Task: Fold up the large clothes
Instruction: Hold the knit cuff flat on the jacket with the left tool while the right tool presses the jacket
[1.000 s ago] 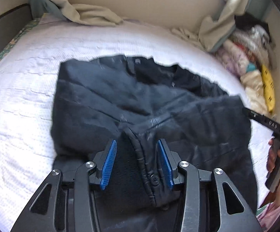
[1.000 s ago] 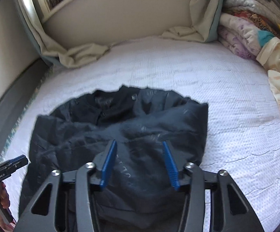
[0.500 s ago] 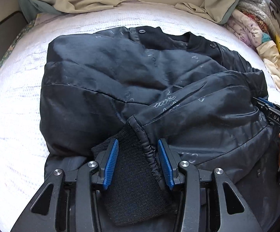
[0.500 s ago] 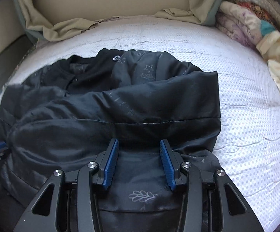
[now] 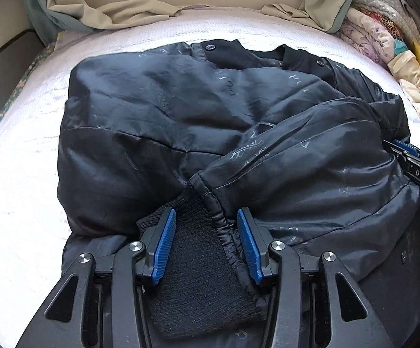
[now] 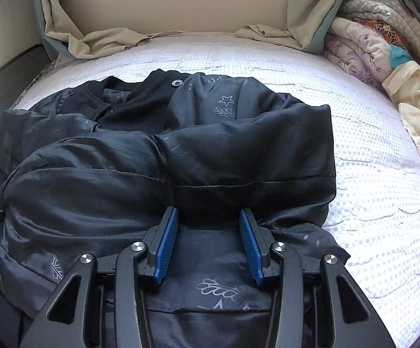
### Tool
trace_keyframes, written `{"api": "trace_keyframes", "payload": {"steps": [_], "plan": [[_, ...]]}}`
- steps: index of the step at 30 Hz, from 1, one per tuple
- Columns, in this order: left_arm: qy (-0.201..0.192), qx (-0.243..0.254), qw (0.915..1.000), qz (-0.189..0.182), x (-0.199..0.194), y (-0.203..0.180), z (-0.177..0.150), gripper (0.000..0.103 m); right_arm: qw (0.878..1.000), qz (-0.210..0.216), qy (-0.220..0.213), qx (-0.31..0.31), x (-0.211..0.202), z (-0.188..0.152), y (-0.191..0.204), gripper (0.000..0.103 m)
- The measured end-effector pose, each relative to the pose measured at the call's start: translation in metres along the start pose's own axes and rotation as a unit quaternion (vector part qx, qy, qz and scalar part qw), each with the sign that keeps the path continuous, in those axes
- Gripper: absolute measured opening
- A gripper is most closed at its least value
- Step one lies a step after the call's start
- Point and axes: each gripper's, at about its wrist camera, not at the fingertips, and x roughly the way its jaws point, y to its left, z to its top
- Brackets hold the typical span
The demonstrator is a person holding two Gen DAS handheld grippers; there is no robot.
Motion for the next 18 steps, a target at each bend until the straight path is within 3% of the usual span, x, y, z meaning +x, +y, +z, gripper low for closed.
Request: {"api": "trace_keyframes", "payload": {"steps": [4, 12, 18], "plan": [[-0.001, -0.004, 1.0, 0.003, -0.005, 0.0, 0.003, 0.052, 1.0, 0.002, 0.013, 0.014, -0.017, 0.012, -0.001, 0.041], [-0.001, -0.002, 0.9999, 0.013, -0.006, -0.006, 0.005, 0.059, 0.998, 0.048, -0.03, 0.011, -0.074, 0.014, 0.019, 0.047], [-0.002, 0.001, 0.9998, 0.018, -0.004, -0.007, 0.005, 0.062, 0.999, 0.041, 0.008, -0.017, -0.053, -0.003, 0.034, 0.048]]}}
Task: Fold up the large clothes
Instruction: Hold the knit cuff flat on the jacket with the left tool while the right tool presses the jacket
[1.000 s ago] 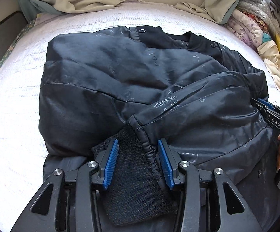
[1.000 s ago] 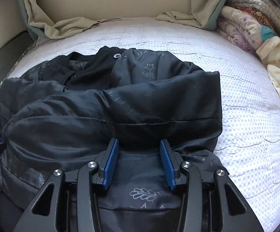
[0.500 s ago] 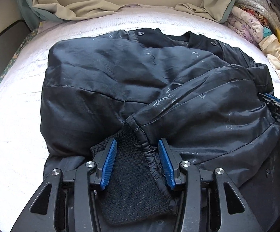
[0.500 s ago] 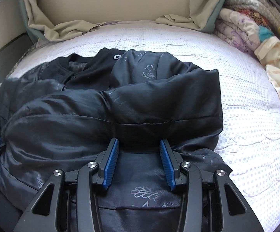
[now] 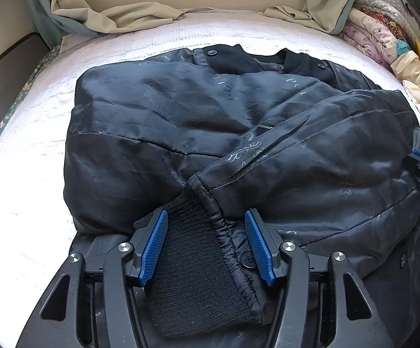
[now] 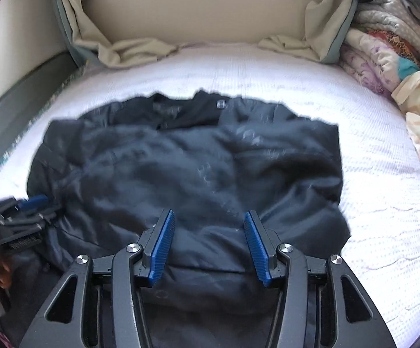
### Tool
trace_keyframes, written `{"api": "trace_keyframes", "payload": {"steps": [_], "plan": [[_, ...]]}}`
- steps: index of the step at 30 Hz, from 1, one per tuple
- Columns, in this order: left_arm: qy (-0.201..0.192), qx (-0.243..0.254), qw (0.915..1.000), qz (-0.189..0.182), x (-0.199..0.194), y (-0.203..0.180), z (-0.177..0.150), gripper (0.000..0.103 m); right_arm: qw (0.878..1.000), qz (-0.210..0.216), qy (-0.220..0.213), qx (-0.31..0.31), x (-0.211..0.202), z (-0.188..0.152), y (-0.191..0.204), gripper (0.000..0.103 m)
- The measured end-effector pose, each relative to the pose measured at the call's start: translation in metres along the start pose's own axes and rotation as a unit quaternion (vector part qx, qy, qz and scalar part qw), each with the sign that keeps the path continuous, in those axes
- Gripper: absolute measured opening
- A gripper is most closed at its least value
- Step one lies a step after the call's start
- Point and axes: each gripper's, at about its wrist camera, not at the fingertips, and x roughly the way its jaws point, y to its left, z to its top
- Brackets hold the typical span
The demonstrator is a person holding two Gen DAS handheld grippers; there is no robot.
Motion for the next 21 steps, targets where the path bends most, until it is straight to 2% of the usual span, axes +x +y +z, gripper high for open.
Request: {"api": "trace_keyframes", "payload": {"steps": [4, 21], "plan": [[-0.002, 0.004, 1.0, 0.002, 0.001, -0.001, -0.001, 0.063, 1.0, 0.004, 0.019, 0.012, 0.021, -0.008, -0.006, 0.048], [-0.01, 0.006, 0.9998, 0.018, 0.002, -0.004, -0.007, 0.067, 1.0, 0.007, -0.018, 0.009, 0.037, -0.025, -0.01, 0.048]]}}
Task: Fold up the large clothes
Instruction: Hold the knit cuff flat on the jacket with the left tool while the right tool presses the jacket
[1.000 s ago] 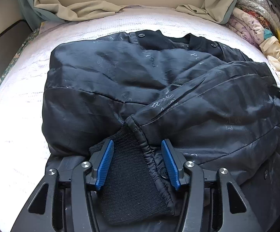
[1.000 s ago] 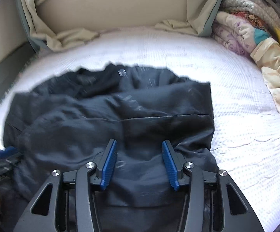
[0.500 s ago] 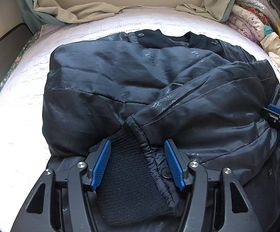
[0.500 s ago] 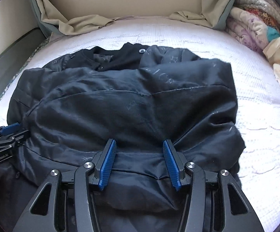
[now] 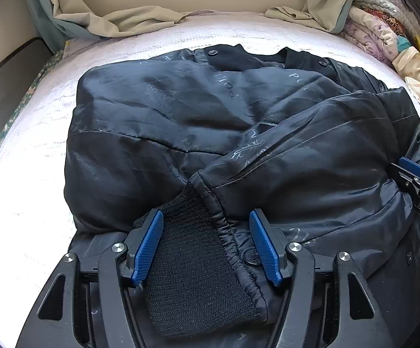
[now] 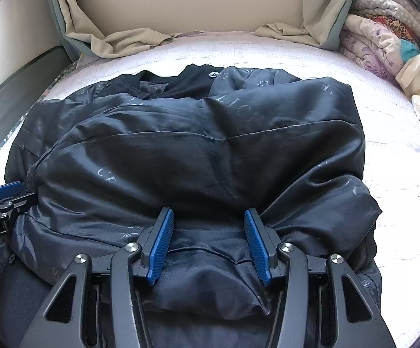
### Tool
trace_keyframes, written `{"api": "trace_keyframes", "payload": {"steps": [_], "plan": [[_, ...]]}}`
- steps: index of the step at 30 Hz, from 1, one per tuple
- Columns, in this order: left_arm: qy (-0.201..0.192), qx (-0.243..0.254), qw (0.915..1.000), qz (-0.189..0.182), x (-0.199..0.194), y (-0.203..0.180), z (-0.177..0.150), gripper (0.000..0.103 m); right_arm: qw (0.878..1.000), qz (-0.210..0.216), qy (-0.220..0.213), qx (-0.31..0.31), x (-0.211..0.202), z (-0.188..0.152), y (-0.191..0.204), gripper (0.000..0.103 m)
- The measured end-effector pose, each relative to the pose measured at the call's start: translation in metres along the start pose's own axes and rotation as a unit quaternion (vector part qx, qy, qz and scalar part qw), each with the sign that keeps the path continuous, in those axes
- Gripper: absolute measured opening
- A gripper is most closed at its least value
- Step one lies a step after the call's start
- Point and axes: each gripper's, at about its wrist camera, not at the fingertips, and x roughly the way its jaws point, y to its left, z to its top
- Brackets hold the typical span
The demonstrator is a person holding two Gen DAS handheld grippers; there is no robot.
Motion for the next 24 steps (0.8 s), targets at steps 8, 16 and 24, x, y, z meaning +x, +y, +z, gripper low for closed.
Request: {"api": "trace_keyframes", "payload": {"steps": [8, 16, 24], "plan": [[-0.017, 0.004, 0.9997, 0.017, 0.0, -0.004, -0.004, 0.069, 1.0, 0.004, -0.011, 0.002, -0.001, -0.004, -0.002, 0.048], [-0.041, -0.007, 0.999, 0.013, 0.002, -0.002, -0.012, 0.07, 1.0, 0.01, -0.013, 0.007, -0.002, -0.005, -0.004, 0.048], [-0.045, -0.011, 0.9989, 0.005, 0.003, 0.001, -0.013, 0.07, 1.0, 0.006, -0.014, 0.003, -0.002, -0.004, -0.004, 0.048]]}}
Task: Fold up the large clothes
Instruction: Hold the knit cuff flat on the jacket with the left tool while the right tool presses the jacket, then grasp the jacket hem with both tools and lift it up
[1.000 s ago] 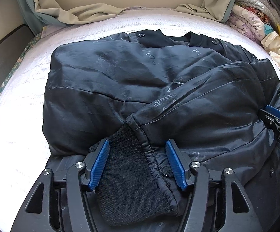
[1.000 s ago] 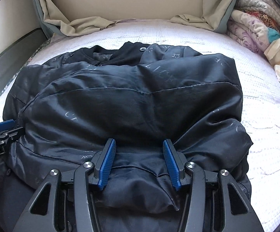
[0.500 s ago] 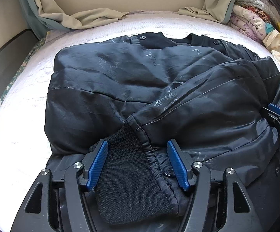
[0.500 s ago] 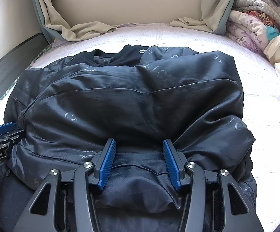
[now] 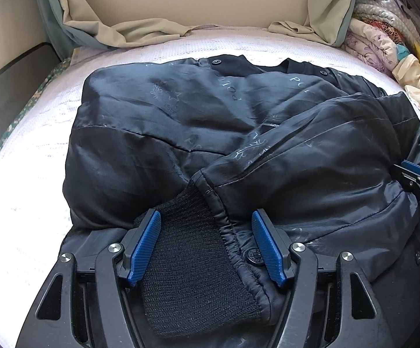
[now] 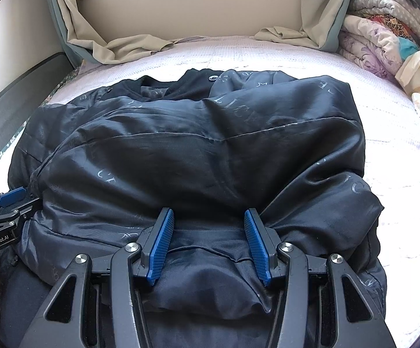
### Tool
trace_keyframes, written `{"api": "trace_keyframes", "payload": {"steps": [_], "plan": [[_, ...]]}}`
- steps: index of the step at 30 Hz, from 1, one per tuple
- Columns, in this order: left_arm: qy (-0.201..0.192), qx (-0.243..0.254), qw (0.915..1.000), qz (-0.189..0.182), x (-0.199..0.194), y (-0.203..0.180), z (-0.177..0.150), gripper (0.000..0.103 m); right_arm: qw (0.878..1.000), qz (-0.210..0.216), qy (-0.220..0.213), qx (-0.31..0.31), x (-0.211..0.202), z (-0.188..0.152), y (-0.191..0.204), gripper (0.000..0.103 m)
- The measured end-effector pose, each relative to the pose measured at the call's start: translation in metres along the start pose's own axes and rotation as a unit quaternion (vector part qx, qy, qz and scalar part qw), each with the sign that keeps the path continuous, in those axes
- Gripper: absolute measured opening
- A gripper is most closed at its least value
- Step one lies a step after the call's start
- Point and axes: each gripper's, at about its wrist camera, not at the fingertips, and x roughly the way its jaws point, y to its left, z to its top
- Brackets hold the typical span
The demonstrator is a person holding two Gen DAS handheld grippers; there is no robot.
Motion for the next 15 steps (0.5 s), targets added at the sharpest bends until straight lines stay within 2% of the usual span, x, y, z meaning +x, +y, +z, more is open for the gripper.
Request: {"api": "trace_keyframes", "payload": {"steps": [5, 8, 10, 15], "plan": [[0.018, -0.01, 0.9997, -0.01, -0.009, 0.005, 0.007, 0.075, 1.0, -0.006, 0.004, -0.001, 0.0, 0.004, 0.003, 0.048], [0.028, -0.026, 0.9989, -0.024, -0.02, 0.014, 0.012, 0.083, 1.0, -0.01, 0.025, 0.004, -0.002, 0.012, 0.005, 0.048], [0.019, -0.049, 0.9979, -0.037, -0.034, 0.027, 0.018, 0.083, 0.999, -0.009, 0.047, 0.013, -0.011, 0.023, 0.006, 0.049], [-0.016, -0.103, 0.9924, -0.065, -0.069, 0.067, 0.028, 0.086, 0.995, 0.069, 0.023, 0.07, -0.054, 0.043, -0.003, 0.056]]}}
